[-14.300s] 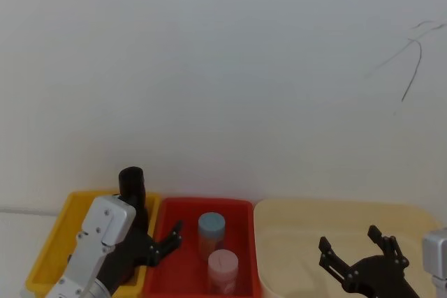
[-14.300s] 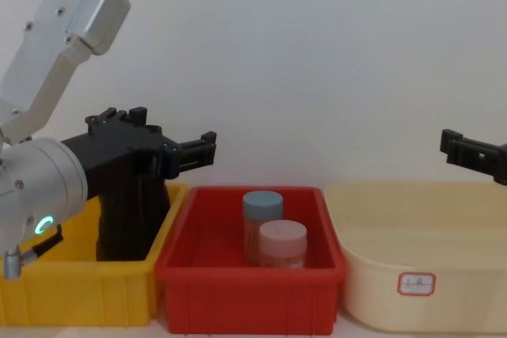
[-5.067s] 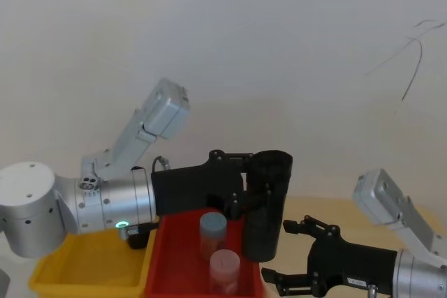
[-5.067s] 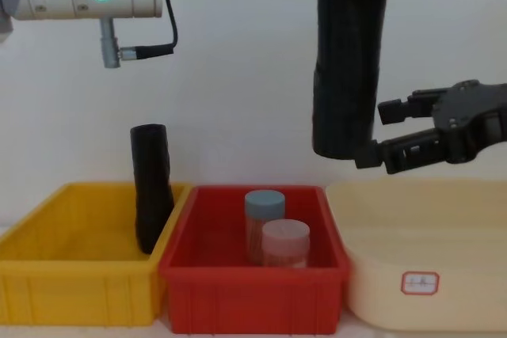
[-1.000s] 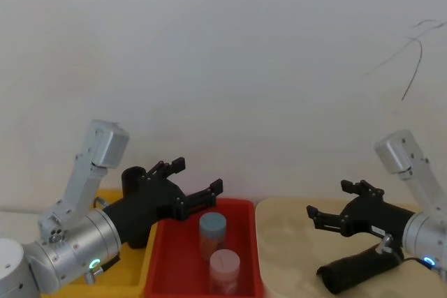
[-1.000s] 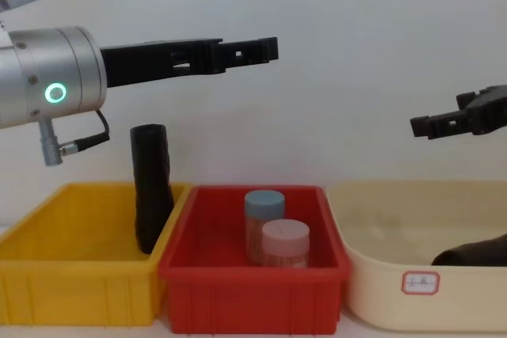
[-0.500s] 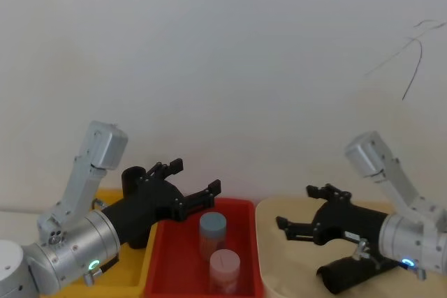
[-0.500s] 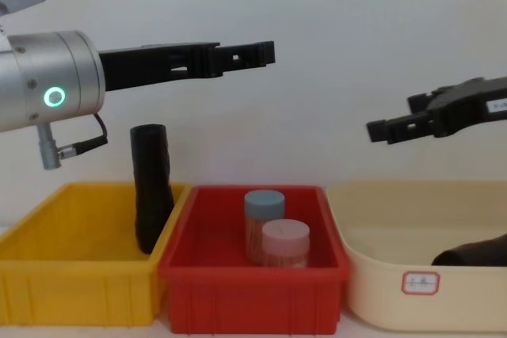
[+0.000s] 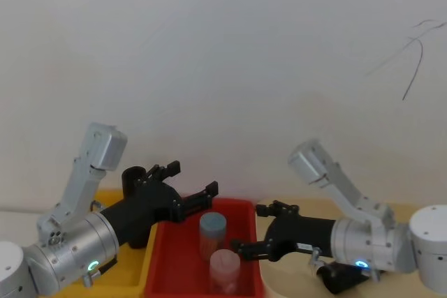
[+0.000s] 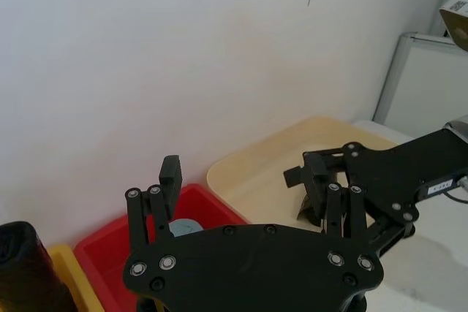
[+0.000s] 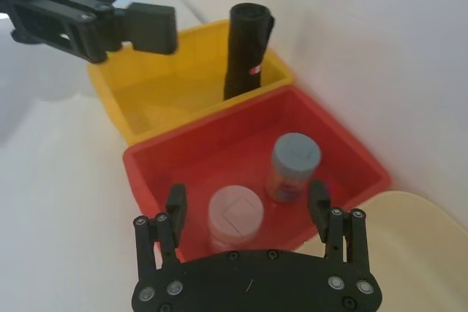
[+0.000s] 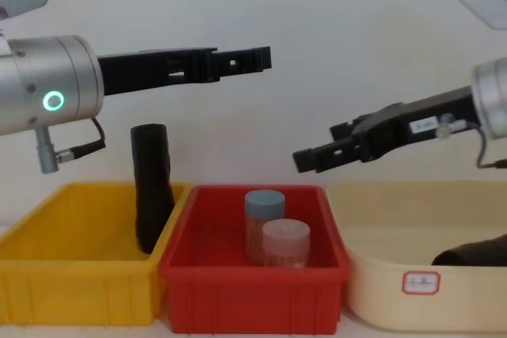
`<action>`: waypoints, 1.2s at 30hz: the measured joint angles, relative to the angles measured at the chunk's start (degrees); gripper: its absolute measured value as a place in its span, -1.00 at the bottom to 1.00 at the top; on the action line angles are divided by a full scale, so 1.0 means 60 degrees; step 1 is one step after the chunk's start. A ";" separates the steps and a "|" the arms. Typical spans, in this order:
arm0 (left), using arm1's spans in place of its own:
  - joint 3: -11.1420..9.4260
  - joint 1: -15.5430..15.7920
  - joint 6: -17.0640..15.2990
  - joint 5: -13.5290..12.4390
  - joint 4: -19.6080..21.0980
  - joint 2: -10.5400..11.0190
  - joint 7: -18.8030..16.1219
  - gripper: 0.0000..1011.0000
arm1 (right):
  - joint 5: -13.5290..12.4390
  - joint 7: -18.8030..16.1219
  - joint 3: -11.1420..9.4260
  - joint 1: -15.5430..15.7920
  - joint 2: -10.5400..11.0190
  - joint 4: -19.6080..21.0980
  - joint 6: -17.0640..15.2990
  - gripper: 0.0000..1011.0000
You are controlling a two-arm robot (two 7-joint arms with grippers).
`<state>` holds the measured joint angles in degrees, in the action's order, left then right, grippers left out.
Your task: Pick up the garbage bag with the one hand and transfer it to the other hand.
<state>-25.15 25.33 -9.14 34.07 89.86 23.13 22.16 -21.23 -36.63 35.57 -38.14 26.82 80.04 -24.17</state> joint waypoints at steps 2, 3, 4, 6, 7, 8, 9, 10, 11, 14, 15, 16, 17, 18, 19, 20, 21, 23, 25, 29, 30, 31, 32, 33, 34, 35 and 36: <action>0.0008 0.0011 -0.0029 -0.0009 -0.0053 -0.0011 -0.0028 0.98 | 0.0013 -0.0016 0.0109 -0.0115 -0.0147 -0.0171 -0.0100 0.98; 0.0013 0.0018 -0.0038 -0.0012 -0.0069 -0.0015 -0.0039 0.98 | 0.0017 -0.0016 0.0140 -0.0145 -0.0190 -0.0221 -0.0127 0.98; 0.0024 0.0029 -0.0057 -0.0025 -0.0110 -0.0026 -0.0065 0.98 | 0.0024 -0.0010 0.0199 -0.0204 -0.0276 -0.0314 -0.0179 0.98; 0.0037 0.0042 -0.0075 -0.0040 -0.0143 -0.0036 -0.0092 0.98 | 0.0029 0.0004 0.0252 -0.0266 -0.0373 -0.0422 -0.0220 0.98; 0.0054 0.0061 -0.0090 -0.0056 -0.0183 -0.0046 -0.0116 0.98 | 0.0032 0.0024 0.0271 -0.0291 -0.0409 -0.0469 -0.0251 0.98; 0.0061 0.0067 -0.0095 -0.0063 -0.0203 -0.0049 -0.0128 0.98 | 0.0036 0.0061 0.0301 -0.0338 -0.0474 -0.0563 -0.0297 0.98; 0.0069 0.0075 -0.0103 -0.0073 -0.0221 -0.0055 -0.0141 0.98 | 0.0037 0.0086 0.0316 -0.0361 -0.0508 -0.0607 -0.0325 0.98; 0.0082 0.0087 -0.0116 -0.0088 -0.0248 -0.0064 -0.0159 0.98 | 0.0039 0.0130 0.0344 -0.0403 -0.0570 -0.0685 -0.0361 0.98; 0.0087 0.0091 -0.0122 -0.0093 -0.0261 -0.0067 -0.0166 0.98 | 0.0040 0.0154 0.0358 -0.0429 -0.0606 -0.0738 -0.0382 0.98; 0.0107 0.0114 -0.0149 -0.0115 -0.0307 -0.0078 -0.0196 0.98 | 0.0045 0.0221 0.0405 -0.0518 -0.0711 -0.0904 -0.0450 0.98; 0.0112 0.0117 -0.0154 -0.0120 -0.0317 -0.0081 -0.0201 0.98 | 0.0048 0.0234 0.0416 -0.0536 -0.0730 -0.0935 -0.0468 0.98; 0.0115 0.0121 -0.0159 -0.0124 -0.0326 -0.0084 -0.0207 0.98 | 0.0050 0.0246 0.0428 -0.0557 -0.0747 -0.0965 -0.0489 0.98; 0.0118 0.0124 -0.0163 -0.0128 -0.0335 -0.0086 -0.0212 0.98 | 0.0055 0.0257 0.0439 -0.0576 -0.0764 -0.0992 -0.0505 0.98; 0.0124 0.0132 -0.0169 -0.0135 -0.0351 -0.0092 -0.0223 0.98 | 0.0069 0.0279 0.0469 -0.0620 -0.0796 -0.1046 -0.0542 0.98; 0.0127 0.0136 -0.0171 -0.0138 -0.0358 -0.0093 -0.0228 0.98 | 0.0087 0.0291 0.0511 -0.0666 -0.0825 -0.1100 -0.0590 0.98; 0.0130 0.0140 -0.0177 -0.0144 -0.0370 -0.0097 -0.0237 0.98 | 0.0096 0.0291 0.0533 -0.0686 -0.0836 -0.1123 -0.0605 0.98; 0.0134 0.0143 -0.0181 -0.0147 -0.0377 -0.0098 -0.0241 0.98 | 0.0109 0.0291 0.0554 -0.0707 -0.0848 -0.1146 -0.0625 0.98; 0.0140 0.0148 -0.0189 -0.0153 -0.0395 -0.0102 -0.0249 0.98 | 0.0162 0.0290 0.0635 -0.0779 -0.0877 -0.1222 -0.0698 0.98; 0.0143 0.0152 -0.0192 -0.0158 -0.0404 -0.0104 -0.0253 0.98 | 0.0208 0.0274 0.0688 -0.0828 -0.0891 -0.1263 -0.0744 0.98; 0.0151 0.0161 -0.0199 -0.0164 -0.0424 -0.0107 -0.0266 0.98 | 0.0321 0.0181 0.0841 -0.0967 -0.0922 -0.1352 -0.0834 0.98; 0.0152 0.0163 -0.0201 -0.0165 -0.0427 -0.0107 -0.0268 0.98 | 0.0371 0.0135 0.0911 -0.1020 -0.0936 -0.1381 -0.0870 0.98; 0.0153 0.0165 -0.0203 -0.0166 -0.0432 -0.0110 -0.0271 0.98 | 0.0405 0.0101 0.0946 -0.1046 -0.0942 -0.1394 -0.0894 0.98; 0.0154 0.0165 -0.0204 -0.0167 -0.0433 -0.0110 -0.0273 0.98 | 0.0430 0.0076 0.0983 -0.1074 -0.0946 -0.1408 -0.0911 0.98; 0.0156 0.0166 -0.0206 -0.0169 -0.0438 -0.0111 -0.0275 0.98 | 0.0456 0.0055 0.1012 -0.1100 -0.0951 -0.1421 -0.0933 0.98; 0.0157 0.0168 -0.0207 -0.0170 -0.0440 -0.0112 -0.0276 0.98 | 0.0513 0.0000 0.1086 -0.1168 -0.0966 -0.1453 -0.0974 0.98; 0.0157 0.0168 -0.0208 -0.0170 -0.0442 -0.0113 -0.0277 0.98 | 0.0533 -0.0013 0.1119 -0.1197 -0.0975 -0.1469 -0.0987 0.98; 0.0159 0.0169 -0.0209 -0.0171 -0.0444 -0.0113 -0.0278 0.98 | 0.0568 -0.0035 0.1148 -0.1225 -0.0981 -0.1487 -0.1012 0.98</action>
<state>-24.20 26.34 -10.39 33.05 87.19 22.45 20.49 -17.82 -36.84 42.46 -45.49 20.93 71.11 -30.25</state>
